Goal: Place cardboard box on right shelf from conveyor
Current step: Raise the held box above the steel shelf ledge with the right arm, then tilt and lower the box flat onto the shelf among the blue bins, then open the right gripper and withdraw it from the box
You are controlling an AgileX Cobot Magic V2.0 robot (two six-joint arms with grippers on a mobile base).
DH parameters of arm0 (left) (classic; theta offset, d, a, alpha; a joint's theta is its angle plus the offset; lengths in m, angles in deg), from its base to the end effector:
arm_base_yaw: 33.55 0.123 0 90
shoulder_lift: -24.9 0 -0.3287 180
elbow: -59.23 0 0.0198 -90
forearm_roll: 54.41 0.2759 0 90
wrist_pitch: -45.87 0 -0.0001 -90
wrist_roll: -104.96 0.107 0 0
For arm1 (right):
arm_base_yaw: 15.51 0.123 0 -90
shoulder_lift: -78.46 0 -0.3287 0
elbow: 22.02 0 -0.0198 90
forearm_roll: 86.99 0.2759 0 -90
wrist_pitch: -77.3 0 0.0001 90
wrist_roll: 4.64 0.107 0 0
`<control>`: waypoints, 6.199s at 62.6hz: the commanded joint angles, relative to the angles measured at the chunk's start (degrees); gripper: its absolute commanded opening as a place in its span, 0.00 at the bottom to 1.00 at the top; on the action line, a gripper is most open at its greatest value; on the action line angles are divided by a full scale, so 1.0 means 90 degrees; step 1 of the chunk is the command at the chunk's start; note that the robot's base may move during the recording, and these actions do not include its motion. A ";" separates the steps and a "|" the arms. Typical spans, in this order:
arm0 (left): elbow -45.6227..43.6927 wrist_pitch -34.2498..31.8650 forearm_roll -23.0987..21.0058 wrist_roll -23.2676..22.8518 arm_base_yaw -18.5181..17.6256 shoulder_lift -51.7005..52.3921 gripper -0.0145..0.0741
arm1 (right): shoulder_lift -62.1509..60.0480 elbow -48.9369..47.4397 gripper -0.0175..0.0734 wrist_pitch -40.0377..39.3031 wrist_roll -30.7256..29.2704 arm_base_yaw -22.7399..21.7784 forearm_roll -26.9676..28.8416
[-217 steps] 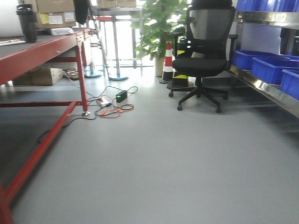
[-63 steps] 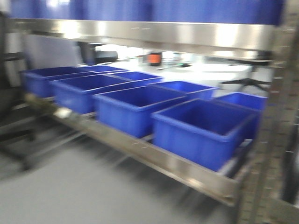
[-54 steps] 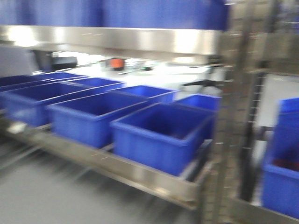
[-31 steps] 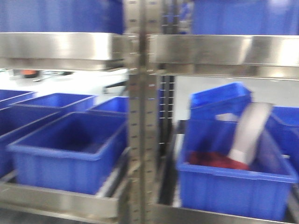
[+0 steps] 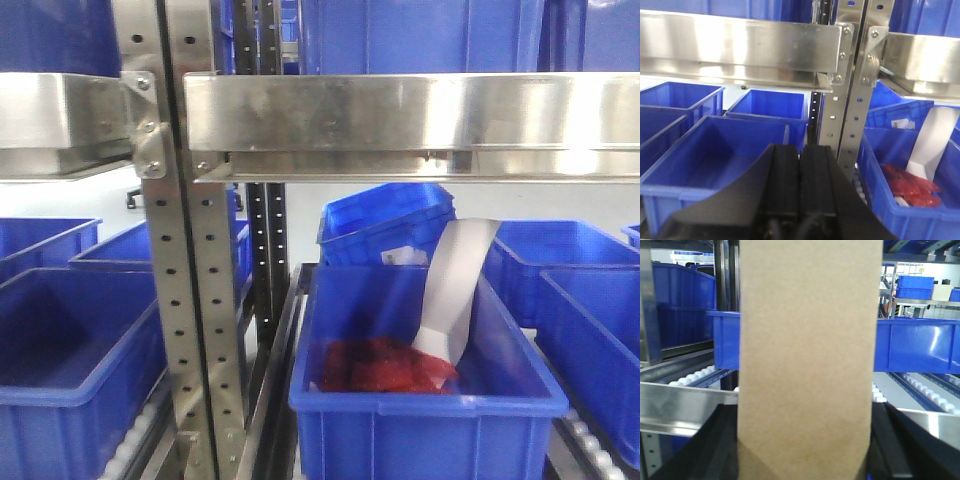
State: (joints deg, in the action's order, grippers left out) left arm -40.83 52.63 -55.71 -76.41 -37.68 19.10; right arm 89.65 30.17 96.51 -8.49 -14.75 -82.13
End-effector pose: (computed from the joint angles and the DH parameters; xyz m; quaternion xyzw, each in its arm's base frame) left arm 0.0534 -0.0041 0.1917 0.0102 0.7223 -0.0419 0.6903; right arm 0.0214 0.0033 0.3419 -0.0106 0.6595 0.0190 0.7514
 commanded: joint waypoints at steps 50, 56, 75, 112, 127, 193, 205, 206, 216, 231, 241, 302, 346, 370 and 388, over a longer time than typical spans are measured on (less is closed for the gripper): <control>0.0066 -0.0555 0.0008 -0.0030 -0.0002 0.0050 0.03 | 0.0118 -0.0174 0.25 -0.0673 -0.0048 -0.0008 -0.0010; 0.0066 -0.0555 0.0008 -0.0030 -0.0002 0.0050 0.03 | 0.0118 -0.0174 0.25 -0.0673 -0.0048 -0.0008 -0.0010; 0.0066 -0.0555 0.0008 -0.0030 -0.0002 0.0050 0.03 | 0.0118 -0.0174 0.25 -0.0673 -0.0048 -0.0008 -0.0010; 0.0066 -0.0555 0.0008 -0.0030 -0.0002 0.0050 0.03 | 0.0245 -0.0490 0.25 -0.0746 -0.0061 -0.0008 -0.0024; 0.0066 -0.0555 0.0008 -0.0030 -0.0002 0.0050 0.03 | 0.1146 -0.1567 0.25 -0.0653 -0.0074 -0.0008 -0.0070; 0.0066 -0.0555 0.0008 -0.0030 -0.0002 0.0050 0.03 | 0.6454 -0.2418 0.25 -0.1222 -0.6408 0.1899 -0.1899; 0.0066 -0.0555 0.0008 -0.0030 -0.0002 0.0050 0.03 | 0.6781 -0.2418 0.25 -0.1169 -0.6402 0.1899 -0.2314; 0.0066 -0.0555 0.0008 -0.0030 -0.0002 0.0050 0.03 | 0.6781 -0.2418 0.25 -0.1187 -0.6402 0.1899 -0.2314; 0.0066 -0.0555 0.0008 -0.0030 -0.0002 0.0050 0.03 | 0.6781 -0.2418 0.26 -0.1360 -0.6402 0.1899 -0.2314; 0.0066 -0.0555 0.0008 -0.0030 -0.0002 0.0050 0.03 | 0.6781 -0.2418 0.61 -0.1482 -0.6398 0.1899 -0.2308; 0.0066 -0.0555 0.0008 -0.0030 -0.0002 0.0050 0.03 | 0.6781 -0.2418 0.87 -0.1702 -0.6183 0.1899 -0.2269; 0.0066 -0.0555 0.0008 -0.0030 -0.0002 0.0050 0.03 | 0.4950 -0.2418 0.36 -0.0724 -0.3727 0.2312 -0.2141; 0.0066 -0.0555 0.0008 -0.0030 -0.0002 0.0050 0.03 | 0.2701 -0.1115 0.24 -0.0209 0.1057 0.0356 -0.1844; 0.0066 -0.0555 0.0008 -0.0030 -0.0002 0.0050 0.03 | -0.0184 0.0469 0.24 -0.0030 0.1347 0.0356 -0.0802; 0.0066 -0.0555 0.0008 -0.0030 -0.0002 0.0050 0.03 | -0.0569 0.0511 0.24 0.0723 0.1347 0.0356 -0.0540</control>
State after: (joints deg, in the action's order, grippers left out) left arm -40.83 52.63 -55.71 -76.41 -37.68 19.10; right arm 84.46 36.15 106.91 3.64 -11.13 -86.99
